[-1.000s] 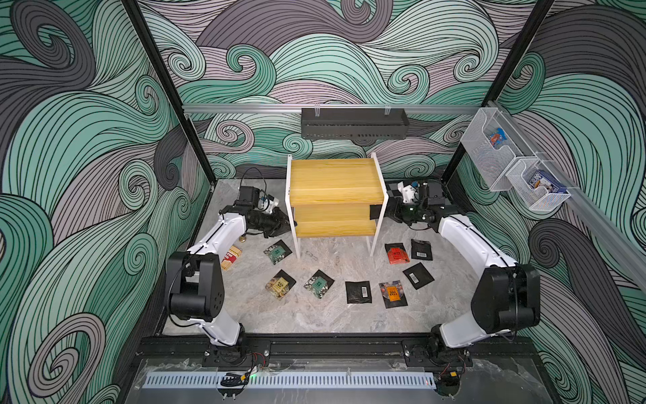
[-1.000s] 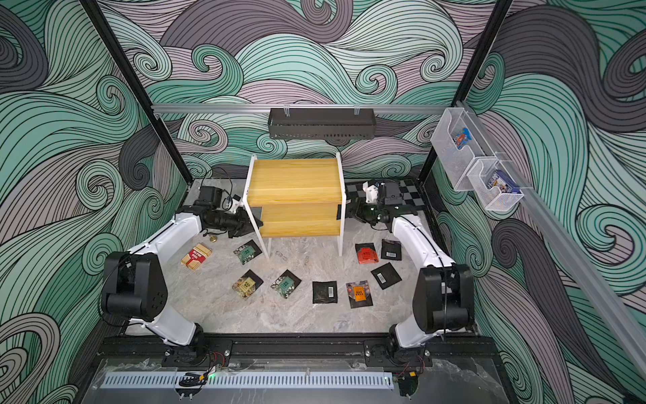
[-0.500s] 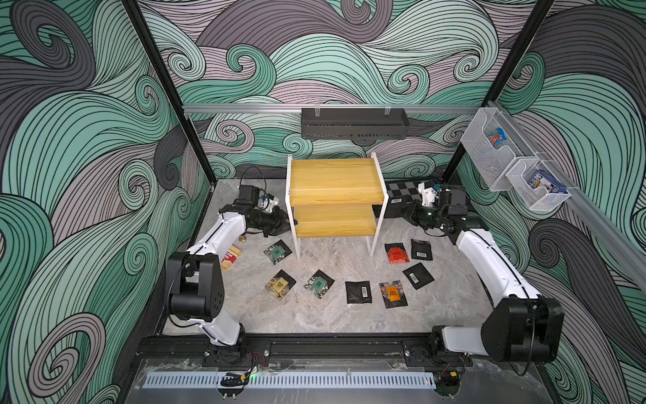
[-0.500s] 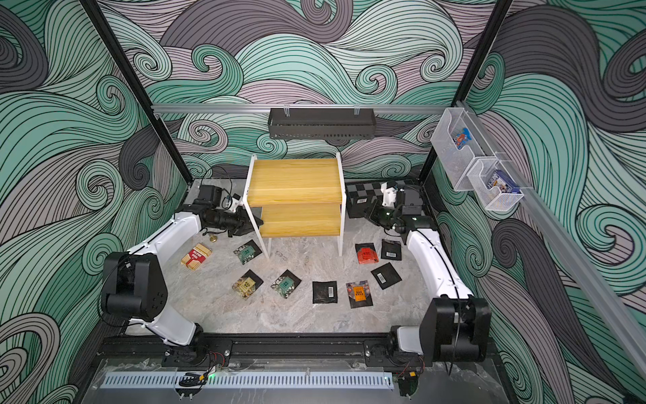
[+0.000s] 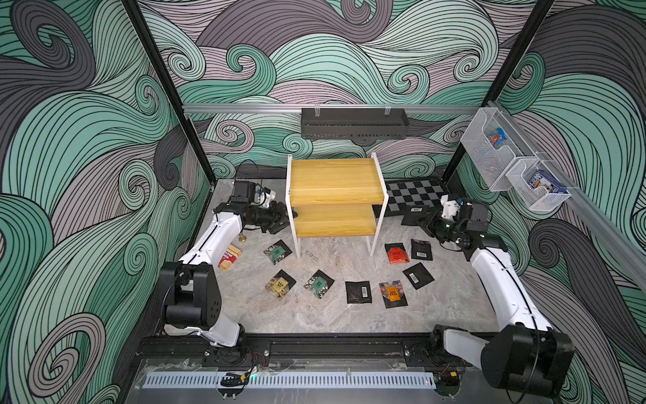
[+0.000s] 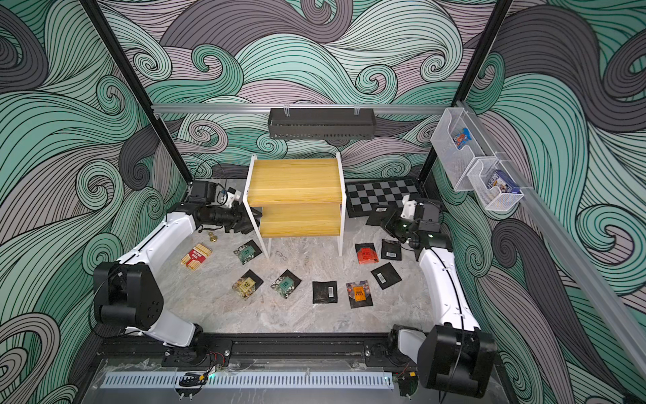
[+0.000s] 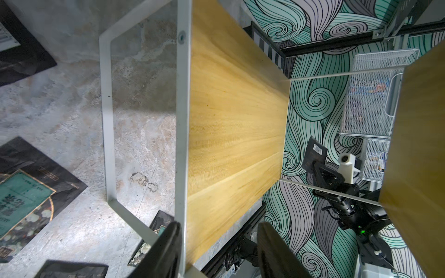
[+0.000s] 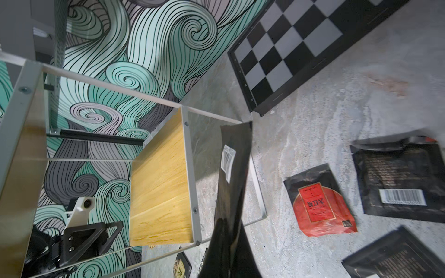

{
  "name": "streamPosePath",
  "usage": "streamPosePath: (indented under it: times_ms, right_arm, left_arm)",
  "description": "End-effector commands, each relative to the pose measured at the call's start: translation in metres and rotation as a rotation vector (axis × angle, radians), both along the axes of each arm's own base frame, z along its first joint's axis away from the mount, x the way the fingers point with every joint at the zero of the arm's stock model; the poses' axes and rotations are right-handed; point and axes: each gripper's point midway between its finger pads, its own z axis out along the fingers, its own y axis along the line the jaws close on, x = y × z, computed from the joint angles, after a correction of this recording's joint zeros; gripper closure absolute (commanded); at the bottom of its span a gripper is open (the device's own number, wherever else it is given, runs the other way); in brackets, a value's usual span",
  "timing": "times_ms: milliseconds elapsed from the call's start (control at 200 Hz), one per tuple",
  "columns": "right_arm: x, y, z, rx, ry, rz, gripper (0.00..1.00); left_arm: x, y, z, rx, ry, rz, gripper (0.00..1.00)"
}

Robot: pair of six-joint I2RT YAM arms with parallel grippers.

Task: Remove the tea bags from the shelf
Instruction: Place the tea bag at the center of the board.

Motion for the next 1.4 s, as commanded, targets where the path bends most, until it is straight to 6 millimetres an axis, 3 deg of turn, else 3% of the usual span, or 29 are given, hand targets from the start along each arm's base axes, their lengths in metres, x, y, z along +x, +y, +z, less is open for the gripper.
streamPosePath:
  times_ms: [0, 240, 460, 665, 941, 1126, 1391]
  right_arm:
    - [-0.008, -0.019, -0.016, 0.017, 0.061, -0.102, 1.00]
    - [-0.021, -0.072, -0.053, 0.012, 0.166, -0.322, 1.00]
    - [-0.027, -0.125, -0.080, 0.084, 0.194, -0.540, 1.00]
    - [-0.034, -0.155, -0.102, 0.097, 0.224, -0.646, 1.00]
    - [-0.028, -0.172, -0.132, 0.113, 0.269, -0.698, 1.00]
    - [-0.020, -0.170, -0.150, 0.152, 0.303, -0.690, 1.00]
    - [-0.023, -0.169, -0.168, 0.138, 0.358, -0.688, 0.90]
  left_arm:
    - [-0.002, 0.012, 0.013, 0.008, -0.041, 0.049, 0.45]
    - [-0.018, 0.033, 0.012, 0.019, -0.052, 0.136, 0.44]
    - [-0.037, 0.035, -0.005, 0.019, -0.021, 0.157, 0.44]
    - [-0.050, 0.034, -0.019, 0.017, 0.002, 0.143, 0.45]
    - [-0.055, 0.032, -0.027, 0.008, 0.024, 0.134, 0.44]
    - [-0.055, 0.032, -0.028, 0.006, 0.026, 0.135, 0.44]
    - [-0.056, 0.032, -0.035, 0.001, 0.036, 0.143, 0.44]
